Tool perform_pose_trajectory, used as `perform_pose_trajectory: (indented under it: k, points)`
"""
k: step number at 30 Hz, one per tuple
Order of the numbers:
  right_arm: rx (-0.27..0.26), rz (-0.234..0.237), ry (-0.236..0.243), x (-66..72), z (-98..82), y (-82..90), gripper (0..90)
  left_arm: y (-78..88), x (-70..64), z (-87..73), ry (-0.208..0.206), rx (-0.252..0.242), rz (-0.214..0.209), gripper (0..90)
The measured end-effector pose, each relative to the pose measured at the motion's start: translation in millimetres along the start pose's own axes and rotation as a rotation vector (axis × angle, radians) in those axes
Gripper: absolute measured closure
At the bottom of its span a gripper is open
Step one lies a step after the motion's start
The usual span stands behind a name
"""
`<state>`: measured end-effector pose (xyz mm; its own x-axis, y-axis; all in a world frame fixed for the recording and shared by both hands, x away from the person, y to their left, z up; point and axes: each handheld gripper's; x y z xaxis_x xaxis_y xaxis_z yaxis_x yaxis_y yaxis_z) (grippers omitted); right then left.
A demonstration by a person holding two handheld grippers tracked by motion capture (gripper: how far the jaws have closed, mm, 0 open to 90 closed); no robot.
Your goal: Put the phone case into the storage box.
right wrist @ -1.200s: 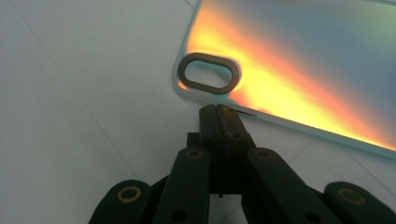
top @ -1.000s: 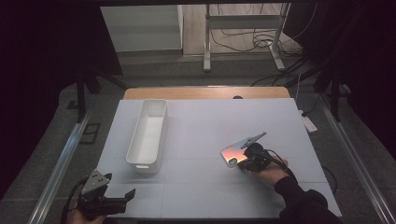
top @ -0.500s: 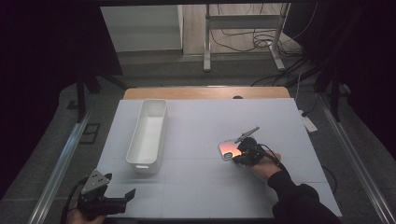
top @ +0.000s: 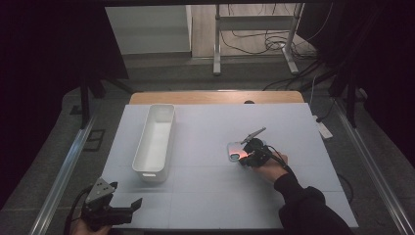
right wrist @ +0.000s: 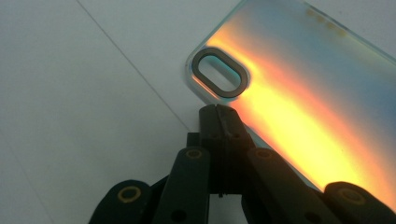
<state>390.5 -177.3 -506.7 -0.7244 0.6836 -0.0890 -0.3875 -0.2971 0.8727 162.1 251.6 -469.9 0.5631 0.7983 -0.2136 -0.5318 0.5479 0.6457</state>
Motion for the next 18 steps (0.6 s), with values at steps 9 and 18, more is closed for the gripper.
perform_pose_trajectory:
  k: [9,18]
  points:
    - [-0.008,0.0,-0.012,-3.1,10.9,-7.4,89.2,-0.2,0.1,0.2,0.001,0.003,0.0,1.8]
    - [-0.012,-0.007,-0.021,-8.6,21.3,-13.9,89.2,-0.7,0.2,0.4,0.001,0.005,-0.001,1.8]
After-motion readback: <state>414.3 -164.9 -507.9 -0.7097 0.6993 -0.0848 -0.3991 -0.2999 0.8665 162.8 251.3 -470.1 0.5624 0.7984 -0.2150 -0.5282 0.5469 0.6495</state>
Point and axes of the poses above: each handheld gripper's, and its own axes: y roughly backward along the jaws, z roughly out of its top, x roughly to its left, and after that the axes turned 11 degrees about -z, right-handed
